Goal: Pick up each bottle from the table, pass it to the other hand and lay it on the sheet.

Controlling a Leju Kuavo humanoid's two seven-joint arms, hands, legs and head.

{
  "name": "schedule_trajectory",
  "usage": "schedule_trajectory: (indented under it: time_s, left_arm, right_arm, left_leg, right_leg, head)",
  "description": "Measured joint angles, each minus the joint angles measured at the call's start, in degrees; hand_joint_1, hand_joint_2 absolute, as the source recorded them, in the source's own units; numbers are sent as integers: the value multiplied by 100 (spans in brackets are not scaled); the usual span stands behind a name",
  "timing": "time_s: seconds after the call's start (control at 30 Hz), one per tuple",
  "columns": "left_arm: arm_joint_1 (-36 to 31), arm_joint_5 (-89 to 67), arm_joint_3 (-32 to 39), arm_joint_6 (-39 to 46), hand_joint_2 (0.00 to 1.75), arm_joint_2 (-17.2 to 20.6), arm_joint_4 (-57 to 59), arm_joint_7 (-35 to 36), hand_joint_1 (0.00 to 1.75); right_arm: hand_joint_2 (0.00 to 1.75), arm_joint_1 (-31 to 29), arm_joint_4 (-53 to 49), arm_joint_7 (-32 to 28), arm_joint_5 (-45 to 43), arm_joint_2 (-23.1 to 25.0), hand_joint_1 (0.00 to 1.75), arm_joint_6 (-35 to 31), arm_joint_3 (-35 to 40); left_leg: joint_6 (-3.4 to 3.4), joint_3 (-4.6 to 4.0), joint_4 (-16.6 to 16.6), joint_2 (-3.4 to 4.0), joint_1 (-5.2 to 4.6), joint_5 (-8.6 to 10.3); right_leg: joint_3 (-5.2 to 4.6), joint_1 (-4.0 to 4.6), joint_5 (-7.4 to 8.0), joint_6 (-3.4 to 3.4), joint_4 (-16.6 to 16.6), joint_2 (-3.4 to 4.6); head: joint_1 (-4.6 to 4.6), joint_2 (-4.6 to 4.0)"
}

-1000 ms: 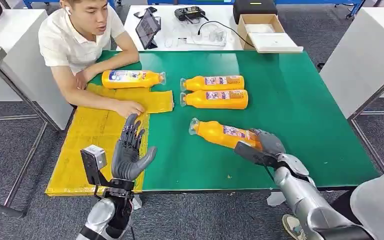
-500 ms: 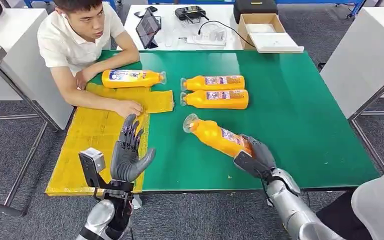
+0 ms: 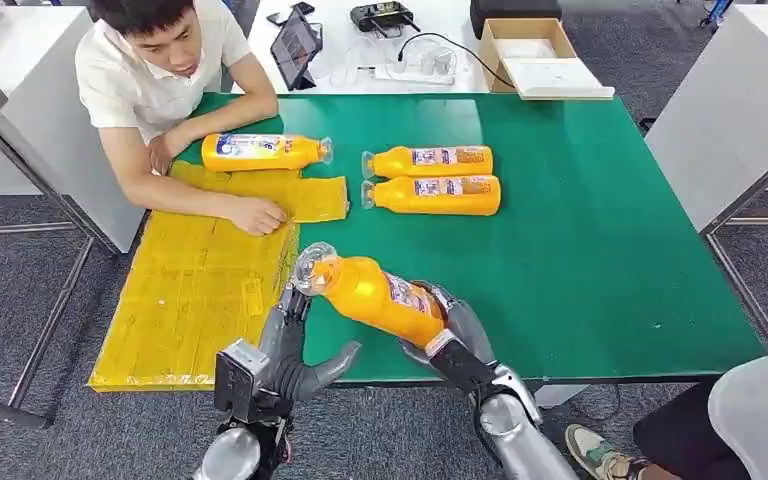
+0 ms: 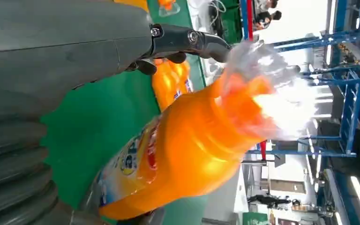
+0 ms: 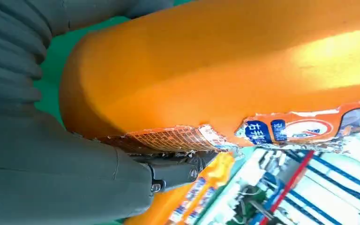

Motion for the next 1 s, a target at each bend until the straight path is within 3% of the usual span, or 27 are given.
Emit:
schedule_trajectory:
  time_s: [0.5,1.0]
  left_arm:
    - [-62,897,-343,-454,175,-59,118,4,0]
    - [-111,1567,-286,-747,175,-55,116,83,0]
  right_arm:
    - [175,44,-9,-124,-79,341,175,-186,942]
    - [175,-32,151,-173,11,361,175,-256,1176]
  left_leg:
    - [0,-10,0,0,2,0]
    - [0,-11,0,-1,1,0]
  right_leg:
    - [-12,1,0,0,1,-1]
    - [-13,1,0,0,1,-2]
  head:
    - [2,2]
    - [2,0]
